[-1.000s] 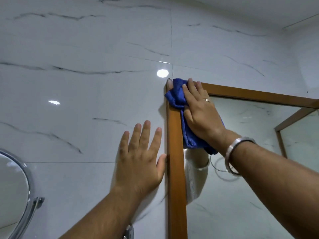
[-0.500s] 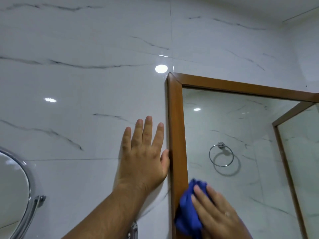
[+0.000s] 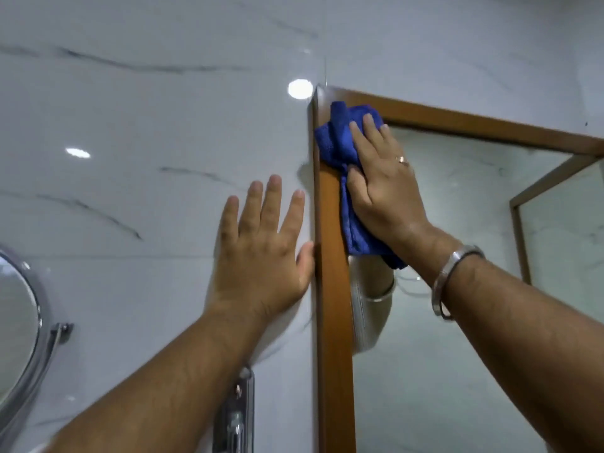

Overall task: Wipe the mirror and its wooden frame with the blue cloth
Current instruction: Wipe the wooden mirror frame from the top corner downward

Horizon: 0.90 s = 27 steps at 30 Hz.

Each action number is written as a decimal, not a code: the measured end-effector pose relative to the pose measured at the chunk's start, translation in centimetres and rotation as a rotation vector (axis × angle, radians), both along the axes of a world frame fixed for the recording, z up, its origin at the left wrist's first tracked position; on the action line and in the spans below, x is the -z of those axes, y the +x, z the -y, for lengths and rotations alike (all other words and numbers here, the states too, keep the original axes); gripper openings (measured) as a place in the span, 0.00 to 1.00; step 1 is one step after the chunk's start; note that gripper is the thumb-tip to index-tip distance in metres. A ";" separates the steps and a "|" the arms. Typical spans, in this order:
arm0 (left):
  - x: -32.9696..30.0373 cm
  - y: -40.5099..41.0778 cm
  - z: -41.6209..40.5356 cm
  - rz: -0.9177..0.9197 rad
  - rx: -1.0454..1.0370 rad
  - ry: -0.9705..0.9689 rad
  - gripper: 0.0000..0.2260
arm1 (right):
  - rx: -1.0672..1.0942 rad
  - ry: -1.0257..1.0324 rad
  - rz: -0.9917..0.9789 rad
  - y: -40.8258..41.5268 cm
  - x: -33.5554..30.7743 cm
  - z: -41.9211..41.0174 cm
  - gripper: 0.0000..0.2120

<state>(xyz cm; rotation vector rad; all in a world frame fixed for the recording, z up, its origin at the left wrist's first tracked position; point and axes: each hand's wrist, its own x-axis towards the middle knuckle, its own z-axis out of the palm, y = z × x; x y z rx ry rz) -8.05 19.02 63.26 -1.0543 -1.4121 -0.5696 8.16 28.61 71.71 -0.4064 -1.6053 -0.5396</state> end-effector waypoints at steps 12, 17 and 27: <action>6.5 0.5 -0.8 -0.017 -0.033 -0.045 0.30 | 0.155 -0.103 0.468 3.2 36.9 0.2 0.23; 6.5 0.9 -0.9 0.002 -0.023 -0.038 0.31 | -0.001 -0.021 0.298 2.5 22.1 -0.5 0.28; 6.7 0.6 -0.8 -0.026 0.005 -0.016 0.30 | -0.005 0.033 0.088 0.8 7.1 -1.0 0.29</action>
